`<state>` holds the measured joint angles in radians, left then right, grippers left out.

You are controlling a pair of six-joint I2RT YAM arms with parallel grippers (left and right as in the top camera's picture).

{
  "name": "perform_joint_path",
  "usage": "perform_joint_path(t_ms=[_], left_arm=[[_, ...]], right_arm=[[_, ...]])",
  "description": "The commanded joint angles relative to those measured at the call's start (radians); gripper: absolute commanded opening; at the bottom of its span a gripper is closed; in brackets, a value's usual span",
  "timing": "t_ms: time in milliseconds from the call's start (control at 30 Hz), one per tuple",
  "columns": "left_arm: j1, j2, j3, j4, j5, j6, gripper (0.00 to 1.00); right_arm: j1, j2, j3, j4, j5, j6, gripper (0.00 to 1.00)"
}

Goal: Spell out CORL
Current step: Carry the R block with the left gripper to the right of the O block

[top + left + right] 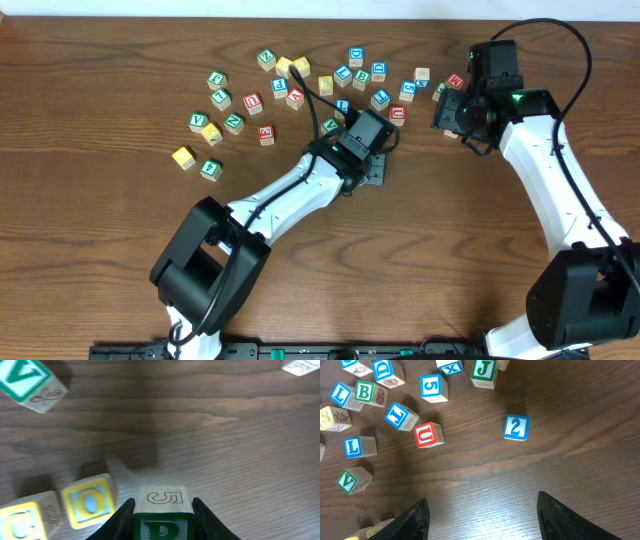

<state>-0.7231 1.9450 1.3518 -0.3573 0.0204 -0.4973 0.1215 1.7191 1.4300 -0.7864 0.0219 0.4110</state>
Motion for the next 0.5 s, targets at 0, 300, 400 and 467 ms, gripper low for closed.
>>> perform_joint_path(t_ms=[0,300,400,467], left_arm=[[-0.015,0.004,0.018,0.013,-0.006,-0.017,0.32],[-0.019,0.053,0.01,0.016,-0.031,-0.022,0.32],[-0.019,0.074,0.01,0.016,-0.071,-0.04,0.32],[-0.018,0.08,0.01,0.016,-0.094,-0.04,0.32]], right_arm=[[-0.004,-0.016,0.021,-0.004,0.002,-0.017,0.63],[-0.004,-0.016,0.021,-0.02,0.002,-0.017,0.63],[-0.004,-0.015,0.021,-0.021,0.002,-0.017,0.64],[-0.004,-0.016,0.021,-0.021,0.002,-0.017,0.63]])
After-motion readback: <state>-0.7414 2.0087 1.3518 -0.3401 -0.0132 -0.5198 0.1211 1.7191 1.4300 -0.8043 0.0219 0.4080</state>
